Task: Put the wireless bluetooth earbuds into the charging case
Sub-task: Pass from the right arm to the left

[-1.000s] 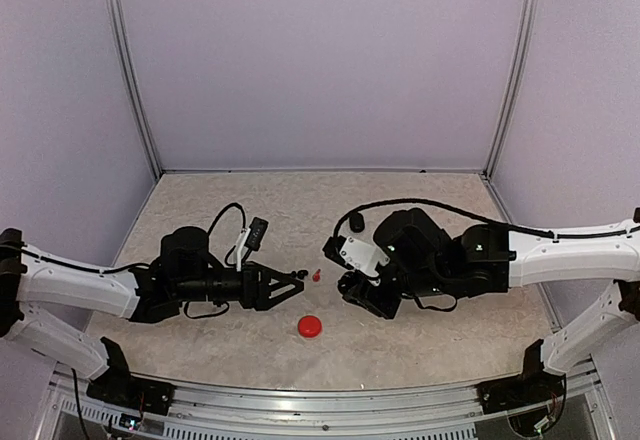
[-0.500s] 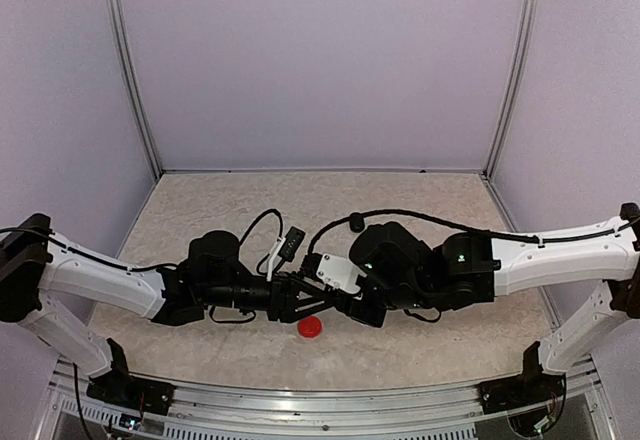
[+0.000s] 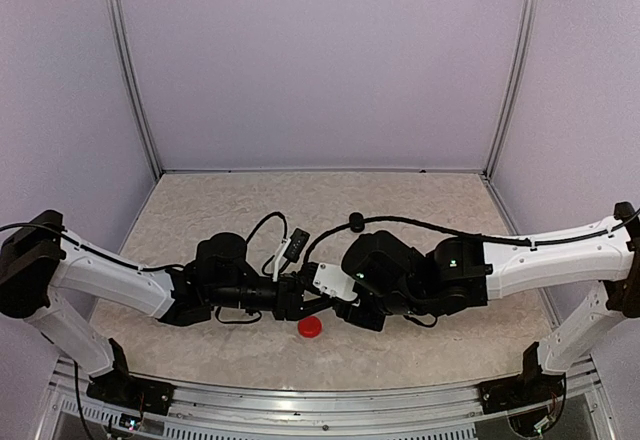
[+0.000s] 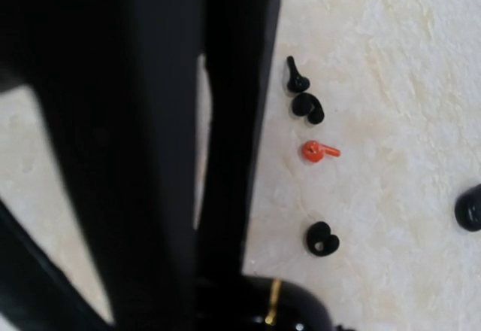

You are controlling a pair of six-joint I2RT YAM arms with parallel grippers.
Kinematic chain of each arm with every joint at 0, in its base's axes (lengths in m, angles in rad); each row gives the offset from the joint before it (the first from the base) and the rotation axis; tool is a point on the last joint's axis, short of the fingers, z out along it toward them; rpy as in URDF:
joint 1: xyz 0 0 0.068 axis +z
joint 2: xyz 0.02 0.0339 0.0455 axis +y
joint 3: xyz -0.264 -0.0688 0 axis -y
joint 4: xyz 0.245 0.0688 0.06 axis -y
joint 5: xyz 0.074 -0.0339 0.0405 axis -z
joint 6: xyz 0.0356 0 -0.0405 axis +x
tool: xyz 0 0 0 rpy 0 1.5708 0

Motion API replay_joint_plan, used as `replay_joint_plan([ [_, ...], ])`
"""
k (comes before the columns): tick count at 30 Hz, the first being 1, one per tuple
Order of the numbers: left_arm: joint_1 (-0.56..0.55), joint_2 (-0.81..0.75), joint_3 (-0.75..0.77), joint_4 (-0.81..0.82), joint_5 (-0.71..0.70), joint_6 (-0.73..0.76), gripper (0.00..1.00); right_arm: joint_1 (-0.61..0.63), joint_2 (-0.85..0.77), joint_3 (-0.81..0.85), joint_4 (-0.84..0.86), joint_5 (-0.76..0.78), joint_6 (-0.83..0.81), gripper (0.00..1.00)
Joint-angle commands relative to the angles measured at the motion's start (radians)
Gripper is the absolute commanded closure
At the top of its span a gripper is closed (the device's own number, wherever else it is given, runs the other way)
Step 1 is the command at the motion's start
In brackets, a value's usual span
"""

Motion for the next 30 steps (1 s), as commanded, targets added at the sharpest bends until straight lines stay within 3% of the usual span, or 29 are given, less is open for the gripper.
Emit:
replay_joint_plan([
  [1,-0.01,0.019,0.017,0.054,-0.003,-0.016,0.6,0.022,-0.01,0.035,0.082,0.0,-0.006,0.59],
  [9,0.001,-0.013,-0.011,0.091,-0.033,-0.04,0.58,0.024,-0.046,-0.002,0.097,-0.006,-0.011,0.6],
  [17,-0.018,-0.005,0.012,0.012,-0.069,0.005,0.59,0.024,-0.025,0.015,0.086,0.055,-0.012,0.59],
  [25,-0.022,0.016,0.019,0.0,-0.076,0.0,0.76,0.024,-0.008,0.039,0.074,0.114,-0.013,0.54],
  [30,-0.021,-0.008,0.002,0.028,-0.074,0.009,0.91,0.024,-0.013,0.023,0.087,0.081,0.006,0.37],
])
